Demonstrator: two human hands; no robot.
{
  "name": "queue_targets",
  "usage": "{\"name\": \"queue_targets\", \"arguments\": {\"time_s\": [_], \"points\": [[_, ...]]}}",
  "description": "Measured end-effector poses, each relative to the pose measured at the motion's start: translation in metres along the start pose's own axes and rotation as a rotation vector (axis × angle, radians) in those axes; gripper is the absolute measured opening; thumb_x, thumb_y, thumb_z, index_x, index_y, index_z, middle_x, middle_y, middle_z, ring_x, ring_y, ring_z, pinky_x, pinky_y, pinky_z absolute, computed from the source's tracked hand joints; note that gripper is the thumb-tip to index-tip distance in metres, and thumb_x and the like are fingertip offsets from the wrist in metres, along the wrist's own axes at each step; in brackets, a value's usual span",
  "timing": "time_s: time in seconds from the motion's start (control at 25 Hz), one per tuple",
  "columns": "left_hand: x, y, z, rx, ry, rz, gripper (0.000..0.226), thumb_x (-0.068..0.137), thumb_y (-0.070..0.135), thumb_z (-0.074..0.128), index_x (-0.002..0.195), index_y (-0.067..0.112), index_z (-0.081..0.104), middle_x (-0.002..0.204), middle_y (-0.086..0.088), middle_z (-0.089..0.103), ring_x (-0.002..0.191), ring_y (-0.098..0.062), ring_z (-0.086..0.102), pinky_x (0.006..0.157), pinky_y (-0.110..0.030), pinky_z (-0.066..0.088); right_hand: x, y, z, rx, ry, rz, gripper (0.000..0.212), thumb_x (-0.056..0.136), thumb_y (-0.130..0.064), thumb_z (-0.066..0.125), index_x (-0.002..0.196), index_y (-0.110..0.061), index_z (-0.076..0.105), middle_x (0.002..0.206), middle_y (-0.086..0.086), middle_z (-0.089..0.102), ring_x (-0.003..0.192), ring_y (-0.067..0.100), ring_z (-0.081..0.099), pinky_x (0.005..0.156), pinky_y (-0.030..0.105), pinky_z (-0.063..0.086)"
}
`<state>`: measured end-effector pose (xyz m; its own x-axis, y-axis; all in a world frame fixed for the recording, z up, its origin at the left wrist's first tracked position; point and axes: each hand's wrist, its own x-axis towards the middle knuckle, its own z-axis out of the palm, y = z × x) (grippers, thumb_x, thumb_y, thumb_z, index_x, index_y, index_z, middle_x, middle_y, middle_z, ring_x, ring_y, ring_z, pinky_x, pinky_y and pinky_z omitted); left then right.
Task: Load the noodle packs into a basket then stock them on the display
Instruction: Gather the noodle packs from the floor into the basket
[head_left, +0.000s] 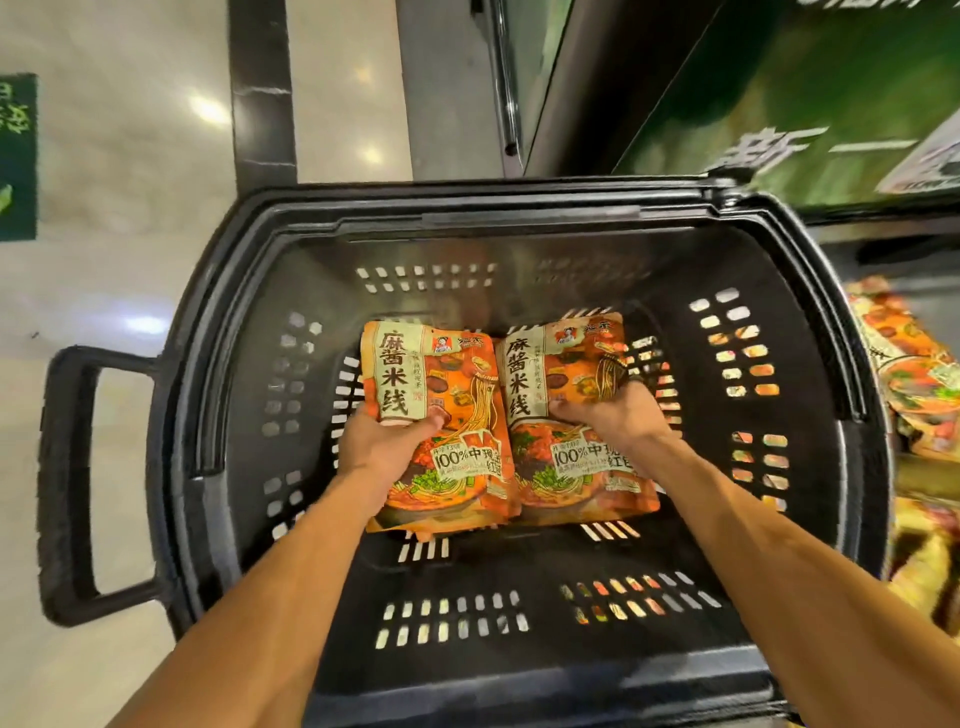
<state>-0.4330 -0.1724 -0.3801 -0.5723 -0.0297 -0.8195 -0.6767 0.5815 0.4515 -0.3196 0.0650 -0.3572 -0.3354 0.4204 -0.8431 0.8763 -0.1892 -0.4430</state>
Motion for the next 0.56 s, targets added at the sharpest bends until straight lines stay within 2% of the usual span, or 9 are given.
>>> {"name": "queue_targets", "arguments": {"time_s": [0.08,0.2,0.36,0.4,0.48,0.56], "points": [[0.003,-0.001,0.005,0.056,0.019,0.039,0.061,0.065,0.037,0.094,0.115,0.023,0.062,0.102,0.006,0.073,0.097,-0.017,0.068,0.082,-0.032,0.05,-0.002,0.0,0.003,-0.011,0.023,-0.019,0.067,0.061,-0.036,0.094,0.117,-0.011,0.066,0.111,0.002,0.075,0.108,0.023,0.07,0.101,0.045,0.055],[0.011,0.0,0.009,0.116,0.01,0.024,0.064,0.063,0.041,0.095,0.116,0.023,0.063,0.104,0.005,0.074,0.099,-0.018,0.068,0.09,-0.037,0.054,0.0,0.0,0.0,-0.013,0.005,-0.011,0.049,0.068,-0.031,0.091,0.106,-0.014,0.067,0.101,0.0,0.076,0.097,0.019,0.073,0.095,0.042,0.057],[0.01,0.004,0.012,0.24,0.111,0.068,0.075,0.064,0.051,0.091,0.118,0.017,0.052,0.105,0.001,0.069,0.1,-0.023,0.065,0.09,-0.042,0.054,-0.003,-0.001,0.0,-0.032,0.018,-0.049,0.038,0.079,-0.028,0.086,0.109,-0.018,0.065,0.09,-0.012,0.068,0.092,0.011,0.067,0.079,0.024,0.051],[0.005,0.005,0.011,0.297,0.136,0.08,0.078,0.064,0.054,0.089,0.119,0.016,0.049,0.106,0.0,0.065,0.099,-0.024,0.063,0.087,-0.041,0.053,-0.006,-0.002,0.0,-0.073,0.052,-0.067,0.037,0.081,-0.029,0.084,0.111,-0.018,0.064,0.091,-0.013,0.066,0.093,0.011,0.065,0.081,0.023,0.049],[-0.007,0.01,0.008,0.424,0.168,0.138,0.081,0.069,0.058,0.084,0.123,0.013,0.045,0.111,-0.005,0.059,0.104,-0.028,0.061,0.085,-0.043,0.052,-0.015,-0.003,0.0,-0.198,0.148,-0.089,0.051,0.084,-0.033,0.082,0.123,-0.012,0.057,0.104,-0.005,0.065,0.099,0.014,0.061,0.088,0.028,0.048],[-0.023,0.022,0.003,0.59,0.178,0.249,0.081,0.08,0.058,0.075,0.136,0.011,0.039,0.127,-0.011,0.054,0.117,-0.032,0.055,0.091,-0.046,0.048,-0.026,-0.007,-0.003,-0.359,0.231,-0.134,0.075,0.083,-0.043,0.081,0.138,-0.007,0.042,0.129,0.01,0.061,0.115,0.024,0.061,0.098,0.036,0.051]]}}
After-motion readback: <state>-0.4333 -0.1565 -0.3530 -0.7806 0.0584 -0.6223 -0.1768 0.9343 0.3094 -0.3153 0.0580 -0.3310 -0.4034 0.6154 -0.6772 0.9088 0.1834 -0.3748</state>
